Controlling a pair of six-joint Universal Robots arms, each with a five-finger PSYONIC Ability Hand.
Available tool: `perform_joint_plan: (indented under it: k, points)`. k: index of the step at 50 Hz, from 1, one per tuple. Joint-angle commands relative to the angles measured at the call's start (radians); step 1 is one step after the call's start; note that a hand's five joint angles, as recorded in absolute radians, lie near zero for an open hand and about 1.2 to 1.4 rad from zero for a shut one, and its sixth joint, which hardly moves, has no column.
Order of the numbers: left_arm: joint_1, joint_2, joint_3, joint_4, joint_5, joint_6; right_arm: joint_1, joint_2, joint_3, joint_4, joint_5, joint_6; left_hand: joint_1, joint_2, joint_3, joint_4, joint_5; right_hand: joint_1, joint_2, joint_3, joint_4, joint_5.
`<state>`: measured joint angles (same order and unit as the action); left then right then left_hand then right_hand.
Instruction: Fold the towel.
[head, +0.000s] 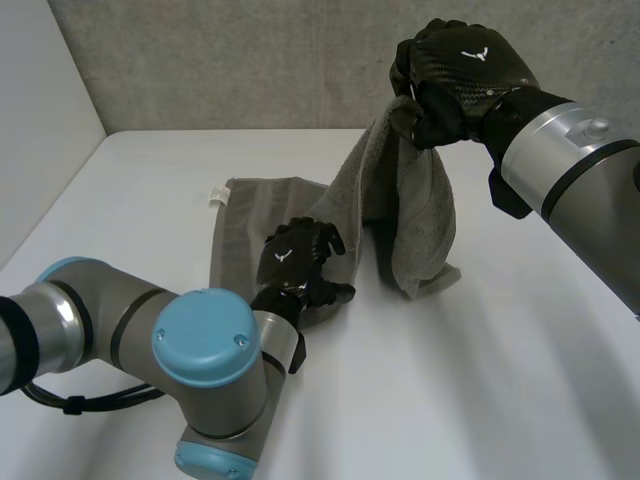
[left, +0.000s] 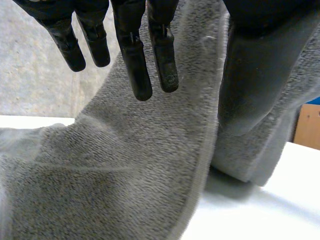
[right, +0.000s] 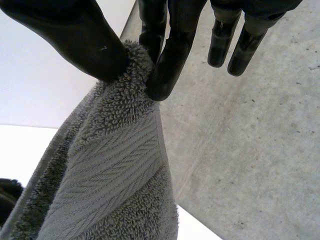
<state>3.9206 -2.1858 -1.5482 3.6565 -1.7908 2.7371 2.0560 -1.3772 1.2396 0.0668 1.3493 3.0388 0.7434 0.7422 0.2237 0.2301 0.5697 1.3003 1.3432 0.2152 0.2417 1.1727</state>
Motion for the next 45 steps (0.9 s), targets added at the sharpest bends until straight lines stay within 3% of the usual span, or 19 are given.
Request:
perform_joint_plan:
  k: [1,33,41,45]
  points:
    - [0.000,-0.048,0.020,0.072,-0.015,0.084,0.004,-0.013,0.020,0.001,-0.002,0.002,0.022,0.023,-0.049,-0.056,0.021,0.096,0.053,-0.041,-0.067,0.049]
    - [-0.015,-0.043,0.022,0.091,-0.044,0.125,-0.003,0.007,0.058,-0.004,-0.010,-0.031,0.022,0.023,-0.049,-0.056,0.021,0.096,0.053,-0.041,-0.067,0.049]
    - [0.078,0.075,-0.061,0.096,-0.028,0.157,-0.057,0.094,0.155,0.002,-0.004,-0.257,0.016,0.017,-0.049,-0.056,0.015,0.096,0.053,-0.041,-0.067,0.049]
    - [0.135,0.129,-0.093,0.094,-0.006,0.274,-0.134,0.185,0.153,0.004,0.011,-0.403,-0.001,0.000,-0.049,-0.056,-0.002,0.096,0.053,-0.041,-0.067,0.049]
